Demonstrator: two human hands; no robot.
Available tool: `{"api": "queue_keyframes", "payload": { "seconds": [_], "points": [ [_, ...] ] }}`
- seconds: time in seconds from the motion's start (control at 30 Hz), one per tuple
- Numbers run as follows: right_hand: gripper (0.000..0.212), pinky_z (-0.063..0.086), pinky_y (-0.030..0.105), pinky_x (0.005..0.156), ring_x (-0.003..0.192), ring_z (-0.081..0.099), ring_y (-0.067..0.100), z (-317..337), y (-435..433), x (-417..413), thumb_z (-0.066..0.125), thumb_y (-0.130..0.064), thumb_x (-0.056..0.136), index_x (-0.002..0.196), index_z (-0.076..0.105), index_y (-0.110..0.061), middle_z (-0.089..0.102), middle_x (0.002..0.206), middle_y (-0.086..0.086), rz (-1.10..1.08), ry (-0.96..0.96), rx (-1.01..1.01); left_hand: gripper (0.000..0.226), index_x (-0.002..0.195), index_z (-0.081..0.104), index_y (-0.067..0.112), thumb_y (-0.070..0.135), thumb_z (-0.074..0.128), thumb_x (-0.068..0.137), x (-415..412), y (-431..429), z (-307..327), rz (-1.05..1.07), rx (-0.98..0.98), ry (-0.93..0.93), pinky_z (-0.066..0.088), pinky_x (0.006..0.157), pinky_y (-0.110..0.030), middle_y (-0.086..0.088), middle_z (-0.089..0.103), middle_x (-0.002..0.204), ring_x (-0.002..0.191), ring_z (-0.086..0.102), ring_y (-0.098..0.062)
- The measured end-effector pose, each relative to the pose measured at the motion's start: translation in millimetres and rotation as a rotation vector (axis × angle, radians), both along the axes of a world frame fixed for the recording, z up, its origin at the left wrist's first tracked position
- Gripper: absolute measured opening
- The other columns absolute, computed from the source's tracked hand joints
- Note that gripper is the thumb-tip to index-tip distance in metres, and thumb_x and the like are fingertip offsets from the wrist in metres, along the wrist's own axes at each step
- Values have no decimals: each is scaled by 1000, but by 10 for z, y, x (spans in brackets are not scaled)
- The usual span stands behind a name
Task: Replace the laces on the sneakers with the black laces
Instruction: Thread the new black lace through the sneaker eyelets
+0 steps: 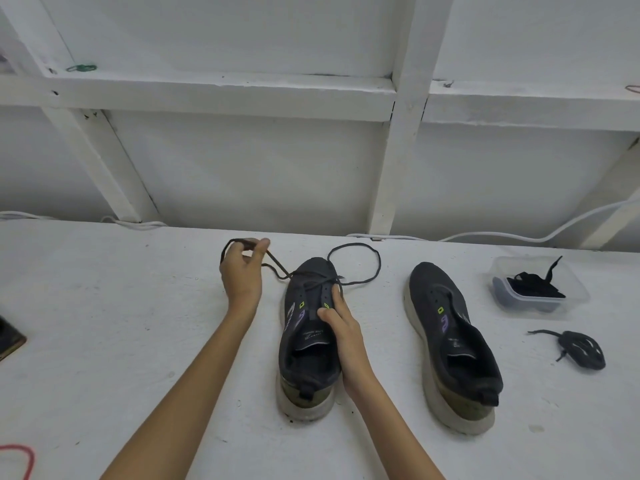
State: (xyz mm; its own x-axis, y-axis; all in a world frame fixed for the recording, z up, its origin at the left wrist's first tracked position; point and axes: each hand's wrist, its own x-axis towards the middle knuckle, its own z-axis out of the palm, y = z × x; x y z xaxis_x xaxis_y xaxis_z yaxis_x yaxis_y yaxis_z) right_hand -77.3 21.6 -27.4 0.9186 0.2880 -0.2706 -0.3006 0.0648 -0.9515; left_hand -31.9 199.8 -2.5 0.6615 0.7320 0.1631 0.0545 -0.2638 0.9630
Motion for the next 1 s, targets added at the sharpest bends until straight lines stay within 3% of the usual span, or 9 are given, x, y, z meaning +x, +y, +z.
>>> {"api": "queue_keyframes", "payload": {
  "seconds": [0.1,0.23,0.37,0.47,0.6,0.73,0.83,0.93,1.0],
  "points": [
    [89,44,41,108,128,51,13,-10,11,-2,63,-52,65,149,35,-38,44,149,-12,-9,-1,0,24,87,61,16,39,66,89,-76,-79,-53,-97,-2,64,48,71,-36,7,61,78,67,51,-11],
    [79,46,38,106,124,54,9,-6,3,2,62,-45,70,146,40,-38,48,145,-12,-17,-13,12,20,86,66,16,35,73,84,-251,-310,-290,-287,91,204,42,60,-13,10,65,80,60,51,-3],
    [75,45,36,107,124,53,8,5,-7,2,61,-41,73,145,39,-39,47,146,-13,-14,-23,7,7,87,66,18,25,68,88,-213,-291,-316,-302,220,207,42,67,-24,3,68,86,68,56,-9],
    [83,42,38,110,130,49,9,-10,-4,8,63,-45,71,148,36,-36,42,150,-15,-5,-16,6,13,97,65,8,20,61,94,-74,-125,-115,-173,145,99,39,70,-24,-3,65,91,73,55,-14],
    [89,42,40,110,131,48,11,-15,10,3,62,-53,65,149,34,-37,42,150,-13,-5,-3,-10,13,95,60,12,25,58,96,-7,-23,-37,-139,57,42,47,71,-34,-2,62,88,70,53,-12],
    [88,39,41,112,133,46,12,-40,19,8,62,-53,65,148,36,-38,42,150,-13,-15,-13,-13,20,95,63,16,34,70,87,-121,-177,-178,-252,41,121,45,68,-21,9,65,89,71,55,-7],
    [88,39,41,112,134,45,12,-31,21,12,61,-53,65,148,37,-37,43,150,-12,-19,-21,-14,14,90,67,19,26,75,83,-215,-292,-357,-339,106,177,44,66,-14,8,67,89,68,54,-6],
    [87,38,42,113,136,43,12,-29,25,10,61,-54,66,148,36,-38,41,151,-12,-21,-21,-23,14,87,67,13,27,70,87,-185,-284,-355,-303,187,204,46,69,-24,2,68,84,72,58,-12],
    [86,37,44,114,137,41,14,-49,33,10,61,-55,68,148,35,-40,41,152,-12,-15,-20,-35,18,91,63,9,27,62,93,-145,-254,-275,-260,130,177,48,69,-31,-2,67,80,69,59,-12]
  ]
}}
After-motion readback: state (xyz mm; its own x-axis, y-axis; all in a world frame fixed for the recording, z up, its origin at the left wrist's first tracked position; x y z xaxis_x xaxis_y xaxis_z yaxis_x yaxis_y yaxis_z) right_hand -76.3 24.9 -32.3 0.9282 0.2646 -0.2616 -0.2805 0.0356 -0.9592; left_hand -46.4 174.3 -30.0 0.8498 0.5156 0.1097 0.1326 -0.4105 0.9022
